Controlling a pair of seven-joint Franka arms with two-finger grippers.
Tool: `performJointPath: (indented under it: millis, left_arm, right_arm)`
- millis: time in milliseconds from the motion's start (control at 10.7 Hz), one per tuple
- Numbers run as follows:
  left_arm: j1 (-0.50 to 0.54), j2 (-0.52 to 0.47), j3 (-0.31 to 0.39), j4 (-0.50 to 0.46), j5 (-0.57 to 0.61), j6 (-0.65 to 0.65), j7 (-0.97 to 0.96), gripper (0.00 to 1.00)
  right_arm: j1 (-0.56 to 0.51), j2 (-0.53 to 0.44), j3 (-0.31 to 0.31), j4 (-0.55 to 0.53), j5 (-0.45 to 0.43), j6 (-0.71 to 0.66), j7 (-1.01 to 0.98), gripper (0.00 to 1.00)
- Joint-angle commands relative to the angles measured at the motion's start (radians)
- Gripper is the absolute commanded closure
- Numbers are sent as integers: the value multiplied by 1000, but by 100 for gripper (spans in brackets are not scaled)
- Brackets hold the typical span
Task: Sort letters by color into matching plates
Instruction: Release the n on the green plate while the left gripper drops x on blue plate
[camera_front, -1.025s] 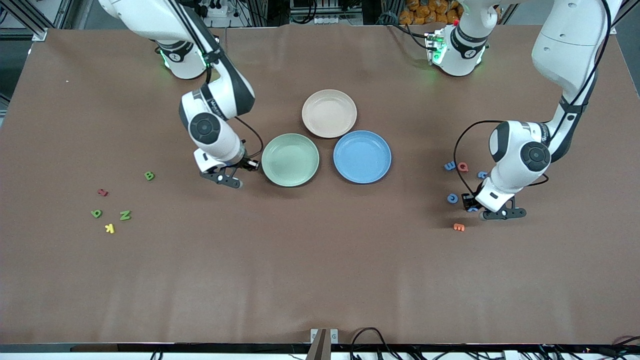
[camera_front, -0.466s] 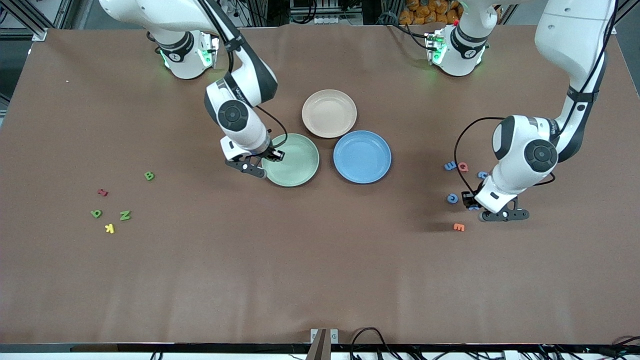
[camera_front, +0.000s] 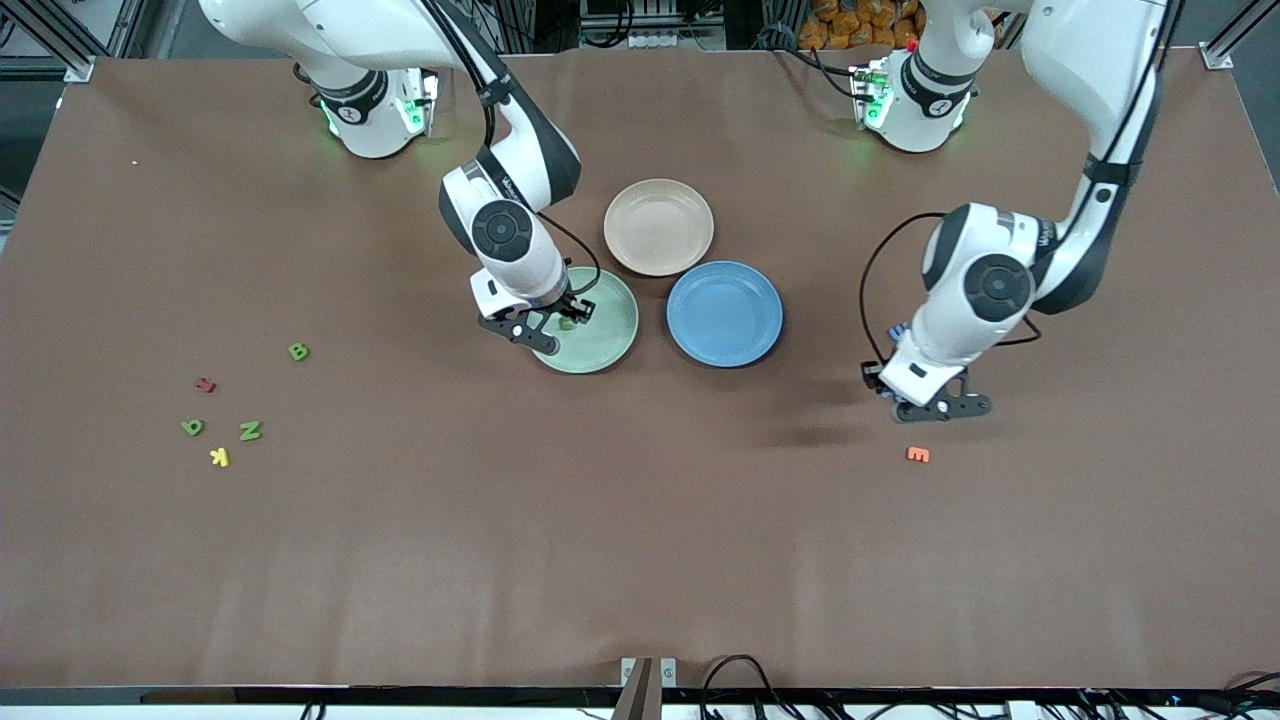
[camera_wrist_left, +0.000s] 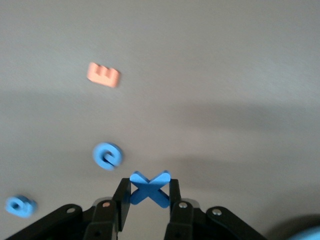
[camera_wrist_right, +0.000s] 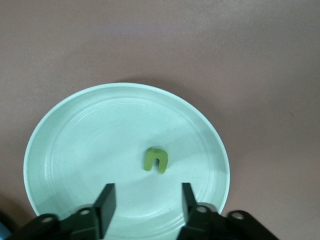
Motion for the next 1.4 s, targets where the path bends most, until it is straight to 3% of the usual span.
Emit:
performJointPath:
  millis: [0,186,559,932,1119,1212,1305]
  left_arm:
    - [-128,-45,5,-14,31,-82,-206,100]
    - [-188,-49,-25,-14,31,-116,-329,100]
    - [-191,-54,-151,-14,31,-150,-510,100]
    - [-191,-48,-216,-16,29,-150,-603,100]
    - [-191,-49,-229,-22,31,-150,-635,66]
    - [-190,-51,-245,-26,29,-150,-653,56]
    - [-191,-49,-248,-25,29,-150,-676,53]
  right_arm:
    - [-13,-3,-8,15,3,-36,-46,0]
    - [-69,-27,-11,10,1,-106,-130,0]
    - [-235,-35,-37,-7,-58,-128,-288,0]
    - [-489,-34,-37,-7,-117,-120,-454,0]
    - [-597,-34,-37,-7,-121,-119,-518,0]
    - [-652,-32,-36,-8,-149,-114,-544,0]
    - [-697,-31,-36,-7,-167,-113,-549,0]
